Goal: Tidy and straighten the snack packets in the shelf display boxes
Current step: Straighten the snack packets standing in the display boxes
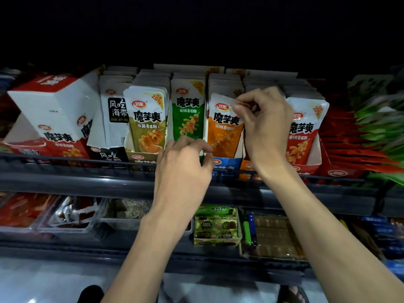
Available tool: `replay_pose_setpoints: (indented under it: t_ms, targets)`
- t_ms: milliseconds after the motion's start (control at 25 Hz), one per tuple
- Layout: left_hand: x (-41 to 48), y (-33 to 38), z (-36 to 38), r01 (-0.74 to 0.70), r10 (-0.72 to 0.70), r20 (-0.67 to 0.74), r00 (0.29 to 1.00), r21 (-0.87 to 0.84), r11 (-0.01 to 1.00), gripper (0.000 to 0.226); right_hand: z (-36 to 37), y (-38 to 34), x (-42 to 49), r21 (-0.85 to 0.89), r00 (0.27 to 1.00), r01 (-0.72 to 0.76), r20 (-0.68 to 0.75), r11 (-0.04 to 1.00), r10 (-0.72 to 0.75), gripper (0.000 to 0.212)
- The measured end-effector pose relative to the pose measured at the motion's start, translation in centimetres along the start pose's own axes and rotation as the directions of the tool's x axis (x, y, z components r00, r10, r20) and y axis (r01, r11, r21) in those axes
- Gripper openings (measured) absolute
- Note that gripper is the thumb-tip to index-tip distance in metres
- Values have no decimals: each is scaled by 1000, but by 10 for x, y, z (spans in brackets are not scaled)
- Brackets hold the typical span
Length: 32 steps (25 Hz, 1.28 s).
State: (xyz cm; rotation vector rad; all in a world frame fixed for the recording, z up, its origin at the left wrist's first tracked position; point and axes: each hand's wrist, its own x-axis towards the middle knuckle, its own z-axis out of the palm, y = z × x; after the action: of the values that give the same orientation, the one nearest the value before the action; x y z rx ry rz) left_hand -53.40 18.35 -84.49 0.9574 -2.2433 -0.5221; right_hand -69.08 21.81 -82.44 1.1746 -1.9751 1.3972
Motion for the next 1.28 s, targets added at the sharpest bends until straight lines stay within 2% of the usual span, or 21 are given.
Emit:
replay_pose_setpoints:
  t_ms: [320,520,600,720,800,880,920,1080,1160,1280]
  targets:
    - [1,0,1,-2,1,4,1000,6,1000,18,-5,-1,0,70,1000,-2,-4,998,2,21]
    - [3,4,5,6,-7,-22,1000,-20,1000,25,-25,-6,5,264,989,64,-145,962,-26,8]
    - [3,7,5,-3,-1,-66,998,-65,998,33,-40,-12,12,396,982,89,-188,914,-14,10]
    - [1,14,2,-25,-17,-172,985,-239,971,44,-63,-22,20,506,974,158,-224,848,-48,11]
    - [-2,22,-2,-64,1,-149,989,-415,908,34,-74,-26,20,530,986,129,-157,838,-53,7]
    - [-5,32,-3,-94,75,-57,996,-611,786,15,-81,-28,19,548,998,44,-60,835,-13,7]
    - [-7,36,-4,-102,110,-29,994,-657,747,19,-84,-28,19,564,1000,-3,-23,826,20,8]
    - [-8,44,-2,-108,157,0,988,-729,676,25,-96,-26,17,632,977,-215,140,745,163,25]
    - [-8,45,1,-106,155,-2,988,-740,664,25,-99,-24,16,591,956,-289,215,753,199,25]
    - [-7,47,7,-104,155,0,988,-745,659,25,-102,-22,16,570,941,-335,248,750,232,21]
